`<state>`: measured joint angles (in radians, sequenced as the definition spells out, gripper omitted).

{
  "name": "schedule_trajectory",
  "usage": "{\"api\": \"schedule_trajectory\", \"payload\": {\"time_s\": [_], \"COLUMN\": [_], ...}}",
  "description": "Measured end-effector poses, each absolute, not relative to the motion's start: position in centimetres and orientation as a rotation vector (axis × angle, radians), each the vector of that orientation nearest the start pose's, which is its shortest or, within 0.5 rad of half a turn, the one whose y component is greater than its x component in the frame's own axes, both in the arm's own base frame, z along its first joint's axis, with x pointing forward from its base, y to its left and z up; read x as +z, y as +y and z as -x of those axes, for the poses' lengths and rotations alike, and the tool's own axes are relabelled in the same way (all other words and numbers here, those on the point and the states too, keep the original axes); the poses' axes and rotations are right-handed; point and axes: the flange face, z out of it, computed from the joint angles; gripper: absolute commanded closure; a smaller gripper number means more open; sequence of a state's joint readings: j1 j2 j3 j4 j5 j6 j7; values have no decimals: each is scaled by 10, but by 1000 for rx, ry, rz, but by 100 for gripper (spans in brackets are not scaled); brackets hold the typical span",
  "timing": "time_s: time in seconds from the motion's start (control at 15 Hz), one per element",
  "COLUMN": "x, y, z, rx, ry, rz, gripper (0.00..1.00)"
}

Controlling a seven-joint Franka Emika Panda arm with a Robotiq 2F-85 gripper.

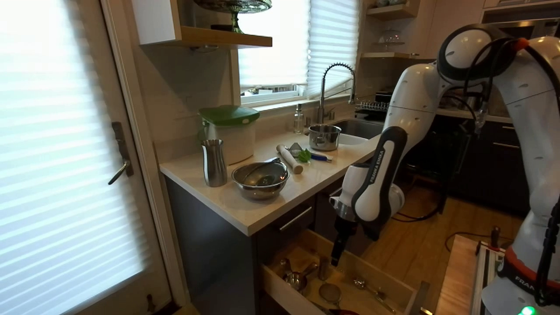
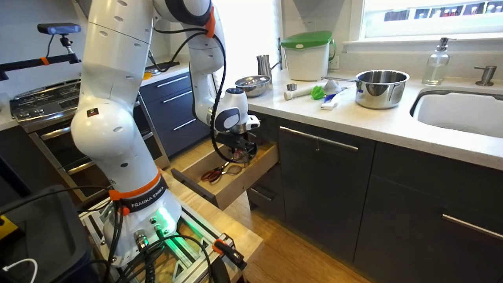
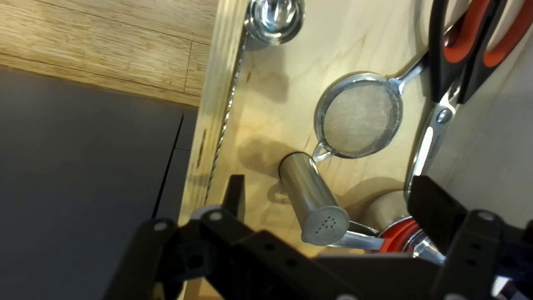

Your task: Move the silver cup from the drawer to the countertop

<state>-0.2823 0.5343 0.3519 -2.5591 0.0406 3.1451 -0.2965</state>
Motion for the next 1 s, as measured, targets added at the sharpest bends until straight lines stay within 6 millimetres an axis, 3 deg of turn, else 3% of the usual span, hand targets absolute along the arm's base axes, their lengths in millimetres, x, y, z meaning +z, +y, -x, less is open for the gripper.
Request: {"api": "schedule_trajectory", "payload": {"time_s": [0.4, 0.53, 0.67, 1.0], "x": [78, 76, 73, 66], "y": [54, 60, 66, 65], "z": [-447, -450, -452, -455], "rx": [-199, -208, -211, -199], "ry": [-496, -534, -563, -632], "rz": [2915, 2905, 2897, 2935], "gripper": [7, 32, 41, 81]}}
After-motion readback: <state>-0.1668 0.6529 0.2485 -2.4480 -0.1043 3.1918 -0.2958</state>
